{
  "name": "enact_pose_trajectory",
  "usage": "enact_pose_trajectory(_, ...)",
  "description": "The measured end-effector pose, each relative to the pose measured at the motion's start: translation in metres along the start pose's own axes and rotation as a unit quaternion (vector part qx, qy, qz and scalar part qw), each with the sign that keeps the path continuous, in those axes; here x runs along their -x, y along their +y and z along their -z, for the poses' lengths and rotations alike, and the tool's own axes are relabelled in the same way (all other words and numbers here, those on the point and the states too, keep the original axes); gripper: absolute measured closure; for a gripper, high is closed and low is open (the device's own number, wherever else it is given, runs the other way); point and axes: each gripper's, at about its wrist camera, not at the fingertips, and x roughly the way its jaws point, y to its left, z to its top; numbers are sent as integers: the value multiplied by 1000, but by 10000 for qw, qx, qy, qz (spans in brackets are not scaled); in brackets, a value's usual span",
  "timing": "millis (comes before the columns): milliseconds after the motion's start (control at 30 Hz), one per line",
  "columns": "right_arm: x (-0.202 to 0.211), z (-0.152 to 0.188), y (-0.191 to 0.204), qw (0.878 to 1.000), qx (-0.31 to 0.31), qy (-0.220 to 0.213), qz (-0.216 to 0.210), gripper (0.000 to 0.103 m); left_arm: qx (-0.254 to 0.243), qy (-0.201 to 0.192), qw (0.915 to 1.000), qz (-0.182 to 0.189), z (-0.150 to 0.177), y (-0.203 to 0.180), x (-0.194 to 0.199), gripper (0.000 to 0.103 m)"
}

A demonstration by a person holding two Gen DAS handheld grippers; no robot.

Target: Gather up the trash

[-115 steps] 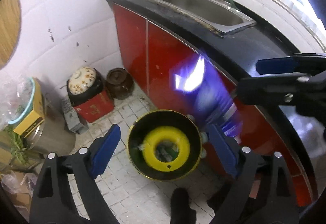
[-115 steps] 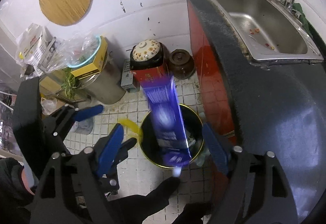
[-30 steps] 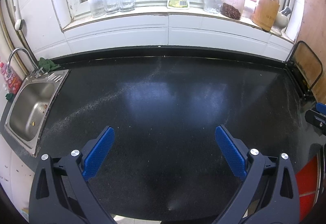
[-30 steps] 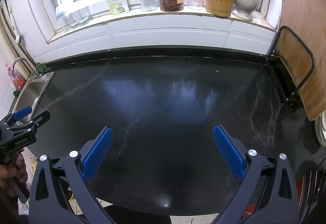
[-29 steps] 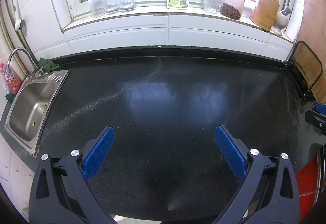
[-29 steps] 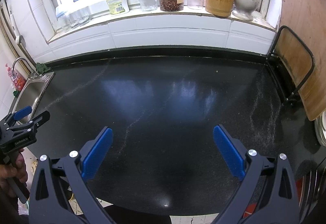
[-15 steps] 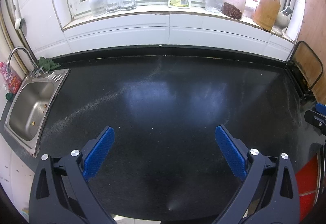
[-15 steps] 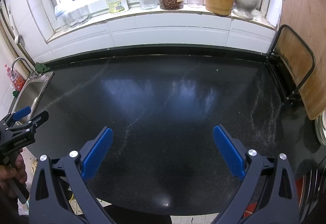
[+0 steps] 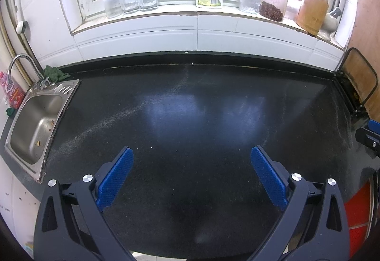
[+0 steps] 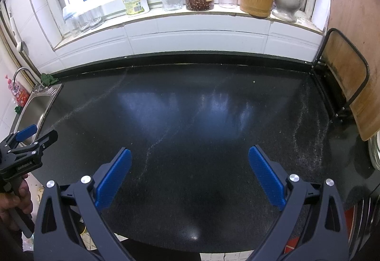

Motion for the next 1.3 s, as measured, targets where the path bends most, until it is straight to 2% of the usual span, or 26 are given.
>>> enact_pose_trajectory(733,0,-2,0,10000,-9,10,-8,7,-60,151,9999,15,1,-6,-7,7)
enact_pose_trajectory(1100,-9,-9,-3,10000,-46,33,-22,7,-112,76,9999,-15,1,-12,-8,7)
enact_pose_trajectory(1300,-20,-11,-13,10000,-54,52,-60,7,-115,216,9997,70,-1,-13,-21,7)
